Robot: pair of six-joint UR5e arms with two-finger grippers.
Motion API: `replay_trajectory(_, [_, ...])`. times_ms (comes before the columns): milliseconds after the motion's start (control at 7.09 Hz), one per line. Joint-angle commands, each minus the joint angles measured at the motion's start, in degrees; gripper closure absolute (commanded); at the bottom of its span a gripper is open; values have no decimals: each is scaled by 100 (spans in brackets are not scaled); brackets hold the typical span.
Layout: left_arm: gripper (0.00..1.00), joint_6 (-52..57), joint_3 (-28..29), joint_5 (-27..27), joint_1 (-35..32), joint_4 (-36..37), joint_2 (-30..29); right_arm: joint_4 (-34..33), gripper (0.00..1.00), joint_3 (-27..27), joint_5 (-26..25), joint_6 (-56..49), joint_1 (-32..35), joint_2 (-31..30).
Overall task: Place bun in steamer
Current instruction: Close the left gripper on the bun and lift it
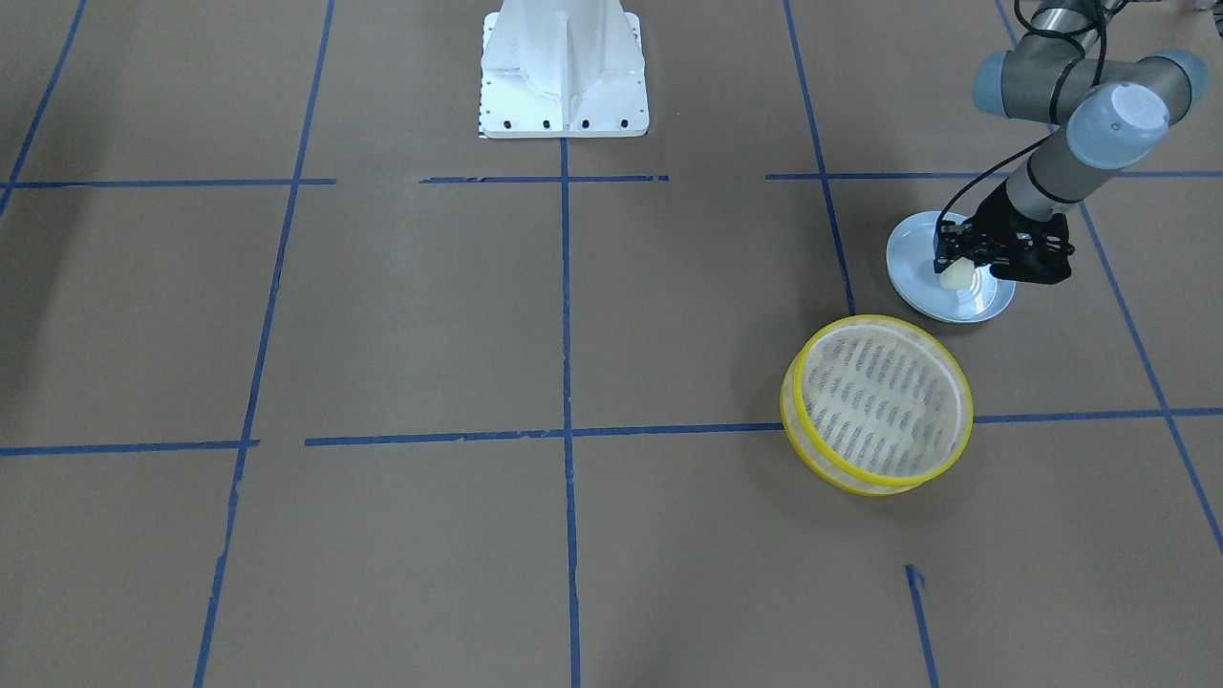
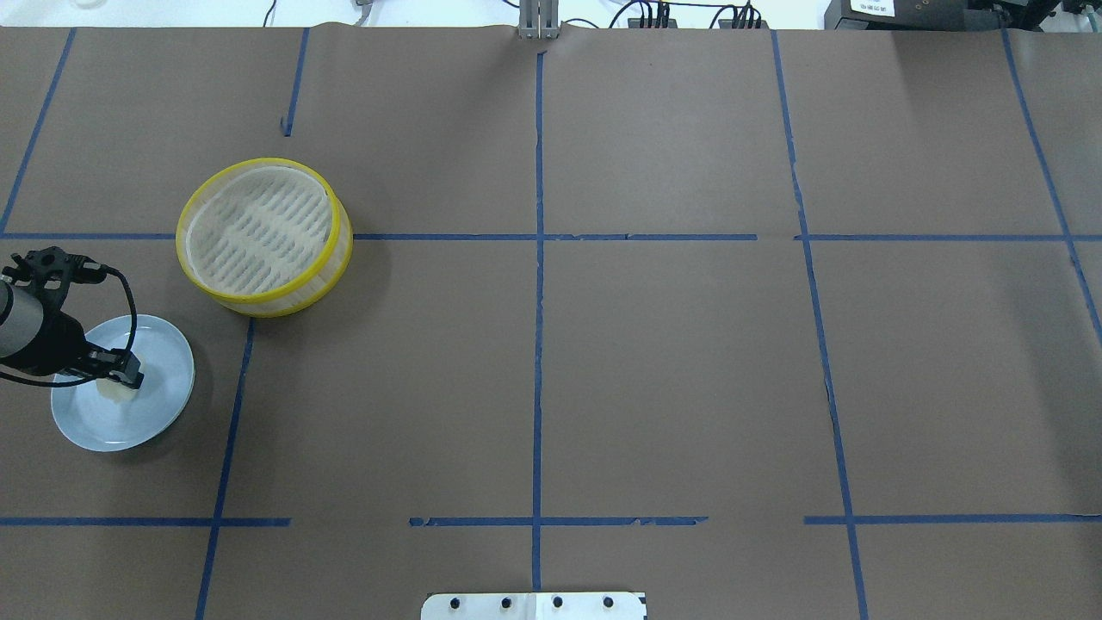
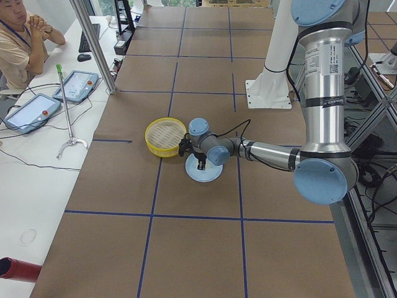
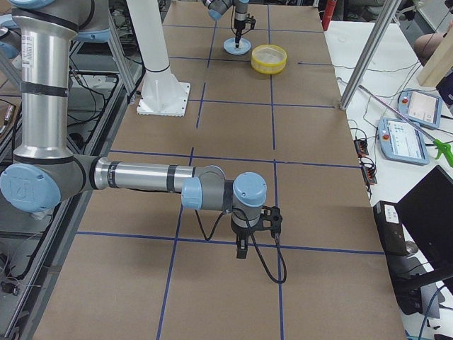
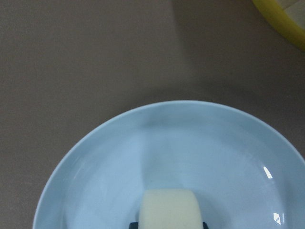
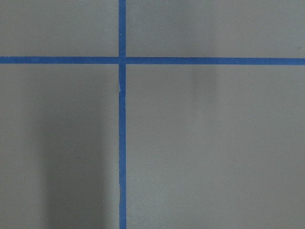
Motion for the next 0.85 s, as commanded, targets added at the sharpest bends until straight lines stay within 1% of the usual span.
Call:
replay_trajectory(0, [62, -34, -555, -24, -99, 62, 79, 0, 0, 0, 0, 0, 0, 0])
replay_trajectory(141, [62, -34, -829, -33, -335, 280, 27, 0, 0, 0, 0, 0, 0, 0])
replay_trajectory(282, [62, -34, -927, -68, -581, 647, -174, 0, 0, 0, 0, 0, 0, 0])
replay_trajectory(423, [62, -25, -928, -68, -644, 1156, -646, 0, 0, 0, 0, 0, 0, 0])
replay_trajectory(564, [62, -25, -806, -60, -636, 1726, -1320, 0, 0, 0, 0, 0, 0, 0])
replay_trajectory(705, [62, -34, -266, -42, -628, 2141, -2136, 0, 0, 0, 0, 0, 0, 0])
